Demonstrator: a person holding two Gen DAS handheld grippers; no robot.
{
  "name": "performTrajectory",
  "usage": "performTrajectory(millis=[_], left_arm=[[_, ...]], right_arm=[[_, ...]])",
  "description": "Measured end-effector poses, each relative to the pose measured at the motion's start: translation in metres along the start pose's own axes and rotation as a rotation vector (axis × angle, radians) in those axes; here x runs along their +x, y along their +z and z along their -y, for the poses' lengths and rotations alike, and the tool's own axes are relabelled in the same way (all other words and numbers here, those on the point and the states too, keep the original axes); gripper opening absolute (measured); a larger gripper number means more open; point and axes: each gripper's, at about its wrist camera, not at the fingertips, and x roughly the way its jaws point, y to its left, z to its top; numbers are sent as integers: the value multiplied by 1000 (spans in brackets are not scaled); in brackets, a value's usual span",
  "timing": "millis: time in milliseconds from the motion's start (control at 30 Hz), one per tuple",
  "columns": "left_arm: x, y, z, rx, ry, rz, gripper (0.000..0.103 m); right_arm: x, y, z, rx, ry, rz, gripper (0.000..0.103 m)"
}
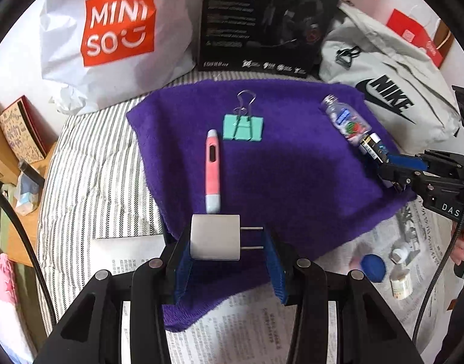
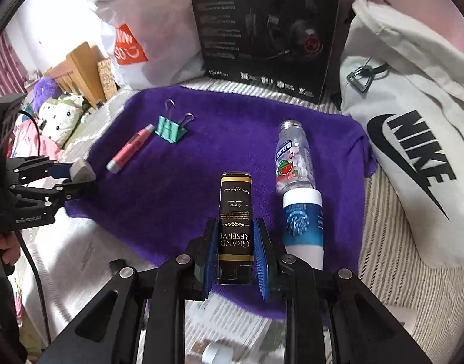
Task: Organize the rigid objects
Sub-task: 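Carry charger and dark bottle onto the purple towel and open both grippers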
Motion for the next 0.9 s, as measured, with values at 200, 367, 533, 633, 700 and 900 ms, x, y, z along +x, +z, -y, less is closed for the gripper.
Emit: performTrajectory(millis=[200, 367, 533, 633, 700, 900], left_arm=[[12, 2, -4, 1, -2, -15, 41], [24, 5, -5, 12, 3, -37, 42], [32, 9, -7, 8, -5, -39, 42], [35, 12, -6, 15, 0, -38, 42], [38, 16, -4, 21, -3, -43, 42], [44, 19, 1, 43, 18, -42, 42]], right_arm=[[24, 1, 3, -8, -8, -43, 24], [37, 2, 7, 0, -24, -53, 24], [45, 6, 11, 0, -42, -61, 24], [47, 10, 13, 3, -41, -58, 24], [48, 11, 14, 2, -45, -58, 24], [50, 14, 16, -2, -38, -54, 24]])
